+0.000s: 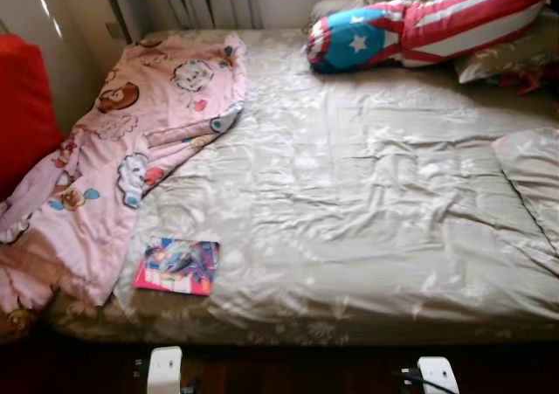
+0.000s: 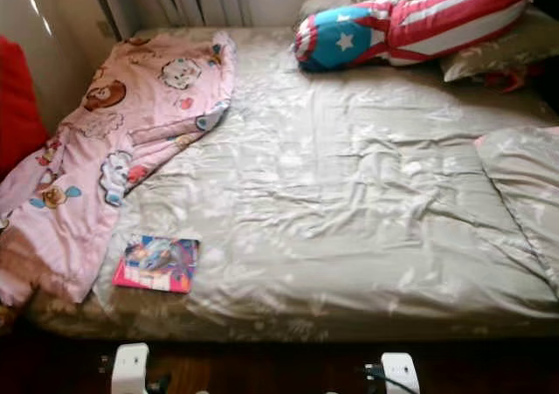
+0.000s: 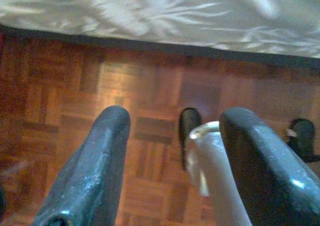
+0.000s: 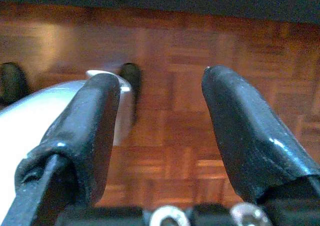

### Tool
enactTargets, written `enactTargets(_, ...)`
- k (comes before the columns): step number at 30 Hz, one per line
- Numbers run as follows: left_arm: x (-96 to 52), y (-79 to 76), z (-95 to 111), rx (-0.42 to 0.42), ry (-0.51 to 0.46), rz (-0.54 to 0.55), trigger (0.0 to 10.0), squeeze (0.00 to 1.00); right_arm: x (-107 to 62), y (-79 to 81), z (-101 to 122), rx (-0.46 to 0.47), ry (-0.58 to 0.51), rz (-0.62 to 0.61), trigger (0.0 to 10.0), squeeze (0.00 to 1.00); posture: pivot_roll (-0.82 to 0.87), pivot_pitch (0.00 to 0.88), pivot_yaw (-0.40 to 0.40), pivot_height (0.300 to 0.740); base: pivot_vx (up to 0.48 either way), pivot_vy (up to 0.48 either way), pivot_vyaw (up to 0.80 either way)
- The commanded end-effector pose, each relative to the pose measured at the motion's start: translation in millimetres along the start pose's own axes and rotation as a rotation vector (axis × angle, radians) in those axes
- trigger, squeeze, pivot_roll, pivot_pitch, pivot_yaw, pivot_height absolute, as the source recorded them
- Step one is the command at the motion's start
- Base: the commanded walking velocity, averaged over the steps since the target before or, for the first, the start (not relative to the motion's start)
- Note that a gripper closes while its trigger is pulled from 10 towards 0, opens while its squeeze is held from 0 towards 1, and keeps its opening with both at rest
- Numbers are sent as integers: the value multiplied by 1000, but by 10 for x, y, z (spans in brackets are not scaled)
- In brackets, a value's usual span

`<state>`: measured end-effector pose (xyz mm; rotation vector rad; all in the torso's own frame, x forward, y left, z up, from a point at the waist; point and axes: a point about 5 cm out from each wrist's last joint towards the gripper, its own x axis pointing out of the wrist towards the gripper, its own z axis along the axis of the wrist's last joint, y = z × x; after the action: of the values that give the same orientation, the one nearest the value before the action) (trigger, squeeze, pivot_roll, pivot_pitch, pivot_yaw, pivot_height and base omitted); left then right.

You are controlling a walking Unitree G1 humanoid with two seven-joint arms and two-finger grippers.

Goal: Clean up the room

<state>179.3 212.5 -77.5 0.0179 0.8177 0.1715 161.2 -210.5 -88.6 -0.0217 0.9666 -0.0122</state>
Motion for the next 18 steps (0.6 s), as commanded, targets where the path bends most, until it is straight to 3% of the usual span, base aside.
enactTargets(1, -39, 1, -140, -8, 47, 1, 10000, 0, -19, -8, -86, -1, 26, 2, 10000, 0, -101, 180, 9, 740, 0, 476, 0)
enactTargets(18, -48, 13, -170, -9, 61, 4, 10000, 0, -21, -11, -90, -4, 28, 2, 10000, 0, -101, 181, 10, 740, 0, 476, 0)
